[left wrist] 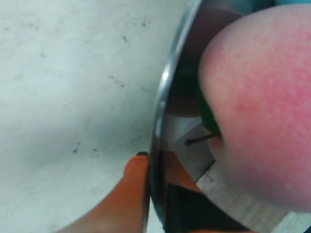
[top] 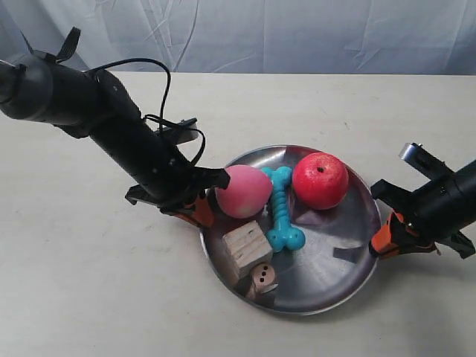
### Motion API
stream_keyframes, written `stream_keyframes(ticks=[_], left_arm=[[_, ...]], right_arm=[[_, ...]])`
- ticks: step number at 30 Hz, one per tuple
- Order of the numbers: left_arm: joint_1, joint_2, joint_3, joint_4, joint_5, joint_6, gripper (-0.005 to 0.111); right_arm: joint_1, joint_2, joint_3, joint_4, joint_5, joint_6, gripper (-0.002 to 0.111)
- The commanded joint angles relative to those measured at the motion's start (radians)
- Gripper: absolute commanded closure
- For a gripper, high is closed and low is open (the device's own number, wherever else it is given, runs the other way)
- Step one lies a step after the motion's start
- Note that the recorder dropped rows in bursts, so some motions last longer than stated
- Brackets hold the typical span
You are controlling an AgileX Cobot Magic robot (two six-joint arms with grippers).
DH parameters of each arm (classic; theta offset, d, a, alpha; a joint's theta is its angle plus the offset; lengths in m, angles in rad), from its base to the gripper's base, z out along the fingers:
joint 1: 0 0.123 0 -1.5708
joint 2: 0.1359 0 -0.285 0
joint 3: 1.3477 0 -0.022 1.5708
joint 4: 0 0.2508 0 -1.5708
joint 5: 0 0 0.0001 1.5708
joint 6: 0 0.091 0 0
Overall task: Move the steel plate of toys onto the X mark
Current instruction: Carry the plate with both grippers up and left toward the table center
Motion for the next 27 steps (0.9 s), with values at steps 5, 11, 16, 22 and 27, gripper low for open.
stream_keyframes(ticks=[5, 11, 16, 22, 27], left_arm=[[0.054, -0.021, -0.024, -0.092, 0.162, 0.002, 0.107], [0.136, -0.028, -0.024, -0.068, 0.169, 0.005, 0.107], [0.202, -0.034, -0.024, -0.053, 0.187, 0.010, 0.107], [0.294, -0.034, -0.024, -0.059, 0.192, 0.031, 0.107], [0.392, -0.033, -0.082, -0.062, 0.133, 0.033, 0.107]], right_arm=[[0.117, 0.072, -0.100, 0.228, 0.136, 0.043, 0.109], [0.158, 0.092, -0.207, 0.232, 0.160, 0.100, 0.109], [0.203, 0.116, -0.290, 0.222, 0.162, 0.160, 0.109], [0.315, 0.210, -0.447, 0.227, 0.170, 0.235, 0.109], [0.381, 0.295, -0.612, 0.261, 0.157, 0.273, 0.109]])
